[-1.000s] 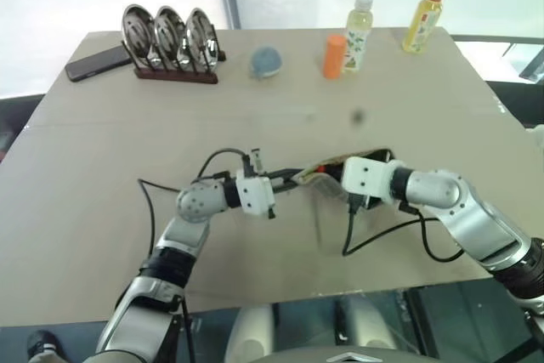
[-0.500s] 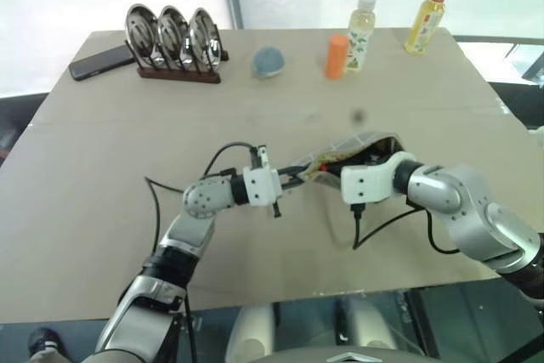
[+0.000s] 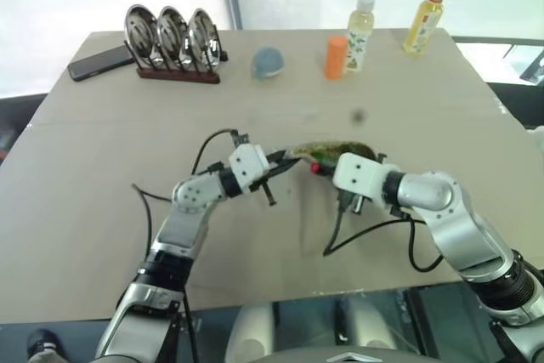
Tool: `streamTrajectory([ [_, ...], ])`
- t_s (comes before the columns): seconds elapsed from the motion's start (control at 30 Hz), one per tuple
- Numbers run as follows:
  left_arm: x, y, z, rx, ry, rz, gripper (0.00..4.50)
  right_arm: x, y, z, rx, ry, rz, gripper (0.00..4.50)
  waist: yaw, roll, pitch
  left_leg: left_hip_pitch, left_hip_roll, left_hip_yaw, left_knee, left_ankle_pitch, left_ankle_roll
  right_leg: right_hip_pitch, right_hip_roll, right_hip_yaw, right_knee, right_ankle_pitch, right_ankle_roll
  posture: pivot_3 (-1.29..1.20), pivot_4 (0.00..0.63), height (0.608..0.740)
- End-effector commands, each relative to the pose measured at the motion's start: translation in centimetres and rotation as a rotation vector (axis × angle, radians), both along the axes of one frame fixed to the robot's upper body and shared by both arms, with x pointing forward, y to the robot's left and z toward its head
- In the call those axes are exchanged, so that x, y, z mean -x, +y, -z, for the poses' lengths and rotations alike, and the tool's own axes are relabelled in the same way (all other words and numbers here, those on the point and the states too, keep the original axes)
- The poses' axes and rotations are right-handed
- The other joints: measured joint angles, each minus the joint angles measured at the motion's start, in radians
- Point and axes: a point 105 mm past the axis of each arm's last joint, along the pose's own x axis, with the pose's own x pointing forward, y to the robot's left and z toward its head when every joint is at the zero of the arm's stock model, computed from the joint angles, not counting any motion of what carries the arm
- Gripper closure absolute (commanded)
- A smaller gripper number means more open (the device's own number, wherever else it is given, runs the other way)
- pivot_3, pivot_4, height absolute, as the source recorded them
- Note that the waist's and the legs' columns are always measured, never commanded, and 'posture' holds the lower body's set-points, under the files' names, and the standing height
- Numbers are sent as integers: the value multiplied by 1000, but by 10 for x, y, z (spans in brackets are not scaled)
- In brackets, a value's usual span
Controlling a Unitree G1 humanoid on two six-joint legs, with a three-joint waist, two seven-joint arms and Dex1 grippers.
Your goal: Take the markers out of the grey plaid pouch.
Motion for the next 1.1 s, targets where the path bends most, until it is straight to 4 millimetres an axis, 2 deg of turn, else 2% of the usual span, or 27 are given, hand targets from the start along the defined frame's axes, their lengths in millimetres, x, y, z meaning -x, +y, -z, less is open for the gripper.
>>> streamTrajectory([
  [0.03, -1, 14, 6, -30, -18, -26, 4500, -8, -20, -16, -59, -61, 74, 3985, 1, 0, 0, 0, 0, 0, 0, 0, 0, 0, 0, 0, 0, 0, 0, 0, 150, 740],
  [0.17, -4, 16, 6, 11, 4, -45, 4500, 5, -18, -35, -200, -59, 37, 3985, -1, 0, 0, 0, 0, 0, 0, 0, 0, 0, 0, 0, 0, 0, 0, 0, 150, 740],
  [0.27, -5, 21, 10, 36, 43, -71, 4500, 13, -28, -55, -345, -38, 69, 3985, -2, 0, 0, 0, 0, 0, -1, 0, 0, 0, 0, 0, 1, 0, 1, 0, 150, 740],
  [0.4, -1, 29, 16, 23, 59, -78, 4500, 16, -69, -95, -586, -56, 203, 3985, -1, 0, 0, 0, 0, 0, -1, 0, 0, 0, 0, 0, 1, 1, 2, 0, 150, 740],
  [0.47, -2, 34, 18, 9, 59, -90, 4500, 9, -94, -100, -575, -107, 328, 3985, 1, 0, 0, 0, 0, 0, -1, 0, 0, 0, 0, 0, 1, 1, 2, 0, 150, 740],
  [0.53, -3, 38, 18, -1, 59, -107, 4500, 0, -121, -92, -544, -74, 487, 3985, 0, 0, 0, 1, 0, 0, -1, 0, 0, 0, 0, 0, 1, 0, 0, 0, 150, 740],
  [0.67, -6, 44, 16, -14, 39, -127, 4500, -22, -162, -38, -309, 73, 741, 3985, -3, 0, 0, 1, 0, 1, -1, 0, 0, 0, -1, 0, 1, 0, 0, 0, 150, 740],
  [0.8, -5, 46, 10, 3, 22, -125, 4500, -38, -174, 4, -256, 185, 824, 3985, -7, 0, 0, 1, 0, 1, -2, 0, 0, 0, 0, 1, 1, 0, 0, 0, 150, 740],
  [0.93, -1, 48, 10, 23, 21, -118, 4500, -47, -176, 30, -203, 245, 832, 2114, -10, 1, 0, 0, 0, 1, -2, 0, 0, -1, 0, 1, 0, 0, 0, 0, 150, 740],
  [1.07, -1, 49, 8, 42, 31, -120, 4500, -48, -172, 37, -216, 284, 831, 328, -16, -1, -1, 1, 0, 1, -2, 0, 0, 0, 0, 2, 0, 1, 2, 0, 150, 740],
  [1.1, 0, 49, 8, 46, 32, -117, 4500, -47, -171, 38, -222, 290, 833, 46, -19, -2, -1, 1, 0, 1, -2, 0, 0, 0, 0, 2, 1, 1, 1, 0, 150, 740],
])
